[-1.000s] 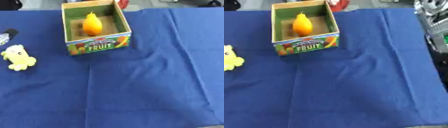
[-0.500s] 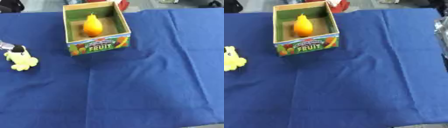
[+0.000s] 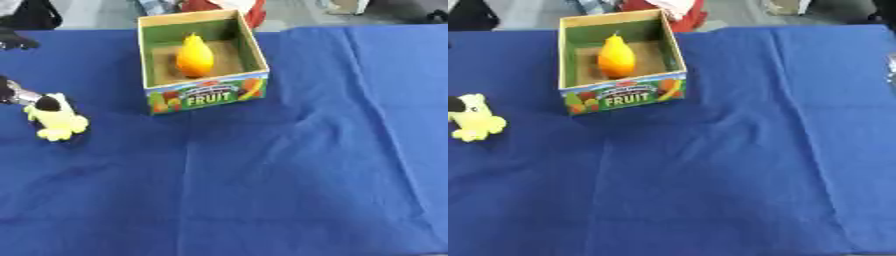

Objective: Pick up objects on the table and place them in the box.

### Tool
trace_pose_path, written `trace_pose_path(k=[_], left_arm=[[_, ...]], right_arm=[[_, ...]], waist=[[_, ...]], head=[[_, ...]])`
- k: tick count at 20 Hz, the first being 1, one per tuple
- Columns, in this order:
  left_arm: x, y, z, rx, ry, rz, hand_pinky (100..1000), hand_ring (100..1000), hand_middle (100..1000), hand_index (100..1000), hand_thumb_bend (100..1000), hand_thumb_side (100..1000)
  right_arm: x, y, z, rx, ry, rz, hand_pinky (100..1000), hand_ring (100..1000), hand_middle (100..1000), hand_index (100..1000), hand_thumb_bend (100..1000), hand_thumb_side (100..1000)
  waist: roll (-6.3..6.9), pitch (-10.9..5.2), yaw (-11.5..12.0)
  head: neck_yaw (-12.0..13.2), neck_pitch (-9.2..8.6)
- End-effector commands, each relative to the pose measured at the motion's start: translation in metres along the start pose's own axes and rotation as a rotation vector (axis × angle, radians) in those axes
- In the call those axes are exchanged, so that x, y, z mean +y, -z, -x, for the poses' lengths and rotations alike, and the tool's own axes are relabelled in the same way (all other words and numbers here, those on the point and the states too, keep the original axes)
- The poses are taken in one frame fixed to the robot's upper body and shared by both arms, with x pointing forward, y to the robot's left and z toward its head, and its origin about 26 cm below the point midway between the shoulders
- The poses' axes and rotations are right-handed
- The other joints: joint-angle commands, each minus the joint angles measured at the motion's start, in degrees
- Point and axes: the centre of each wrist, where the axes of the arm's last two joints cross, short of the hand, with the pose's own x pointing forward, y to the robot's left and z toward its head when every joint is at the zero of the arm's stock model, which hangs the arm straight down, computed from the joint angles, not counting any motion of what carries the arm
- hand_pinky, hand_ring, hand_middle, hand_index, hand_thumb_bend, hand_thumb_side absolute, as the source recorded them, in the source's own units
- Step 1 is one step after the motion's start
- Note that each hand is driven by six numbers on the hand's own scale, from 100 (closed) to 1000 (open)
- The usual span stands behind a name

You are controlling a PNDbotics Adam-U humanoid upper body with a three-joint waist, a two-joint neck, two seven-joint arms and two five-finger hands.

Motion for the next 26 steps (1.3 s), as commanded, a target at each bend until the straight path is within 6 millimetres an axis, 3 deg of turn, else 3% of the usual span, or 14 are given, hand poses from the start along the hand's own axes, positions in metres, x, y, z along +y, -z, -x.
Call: trace_pose_path(k=[1, 9, 26], left_arm=[[0.007, 0.000, 0.004, 0.004, 0.006, 0.015, 676, 928, 890, 1000, 1000, 925], [-0.009, 0.016, 0.002, 0.002, 0.026, 0.129, 681, 932, 896, 1000, 1000, 858], [-0.041, 0.038, 0.002, 0.027, 0.023, 0.276, 665, 921, 882, 1000, 991, 872]], right_arm=[[-0.008, 0.002, -0.005, -0.019, -0.006, 0.027, 686, 797, 705, 932, 382, 995], [-0.006, -0.001, -0.003, -0.006, -0.003, 0.028, 686, 795, 703, 931, 380, 1000], [-0.005, -0.004, 0.001, 0.019, 0.006, 0.041, 687, 789, 699, 931, 377, 1000]], waist=[[-0.06, -1.33, -0.1], [-0.16, -1.10, -0.2], [-0.52, 0.21, -0.7]], head=[[0.3, 0.18], [0.1, 0.20], [0.5, -0.18]])
